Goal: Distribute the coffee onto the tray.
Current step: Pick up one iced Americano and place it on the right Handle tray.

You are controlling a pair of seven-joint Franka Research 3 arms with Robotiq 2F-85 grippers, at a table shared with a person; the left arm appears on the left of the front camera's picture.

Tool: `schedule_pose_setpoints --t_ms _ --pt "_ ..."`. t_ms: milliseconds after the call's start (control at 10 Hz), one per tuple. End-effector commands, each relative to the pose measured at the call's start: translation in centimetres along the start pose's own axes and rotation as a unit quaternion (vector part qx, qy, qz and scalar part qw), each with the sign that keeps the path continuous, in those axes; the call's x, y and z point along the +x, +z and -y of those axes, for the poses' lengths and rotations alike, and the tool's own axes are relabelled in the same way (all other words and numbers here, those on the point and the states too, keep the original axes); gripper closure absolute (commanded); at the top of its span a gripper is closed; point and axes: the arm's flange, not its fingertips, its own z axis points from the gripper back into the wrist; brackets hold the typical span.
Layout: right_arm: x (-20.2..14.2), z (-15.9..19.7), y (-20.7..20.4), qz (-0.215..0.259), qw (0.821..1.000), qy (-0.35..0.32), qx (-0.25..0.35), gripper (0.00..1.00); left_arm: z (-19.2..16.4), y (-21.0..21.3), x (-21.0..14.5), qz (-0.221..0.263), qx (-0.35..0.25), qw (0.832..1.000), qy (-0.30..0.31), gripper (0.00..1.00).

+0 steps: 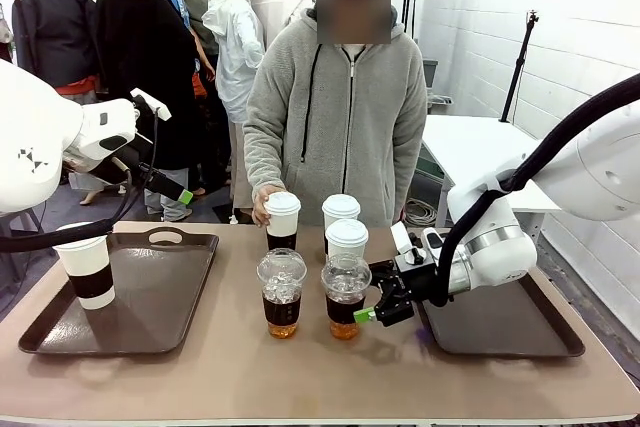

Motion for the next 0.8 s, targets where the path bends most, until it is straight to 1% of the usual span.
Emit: schedule_pose_setpoints --t_ms 0,300,600,700 --pt "-0.3 0.9 -0.6 0.02 1.0 -0.012 0.003 0.0 -0.2 0.0 0.1 -0.004 0.0 1.0 0.001 0.0" --pt "-0.4 1.7 -1.0 0.029 0.998 -0.045 -0.021 0.0 -0.2 0.0 0.1 -0.004 0.0 1.0 0.001 0.0" --pt "-0.3 2.0 -1.3 0.044 0.997 -0.053 -0.019 0.0 -0.2 0.0 0.1 -0.004 0.0 1.0 0.001 0.0" --pt "-0.3 2.0 -1.5 0.041 0.997 -0.063 -0.017 0.06 -0.2 0.0 0.1 -0.004 0.0 1.0 0.001 0.0"
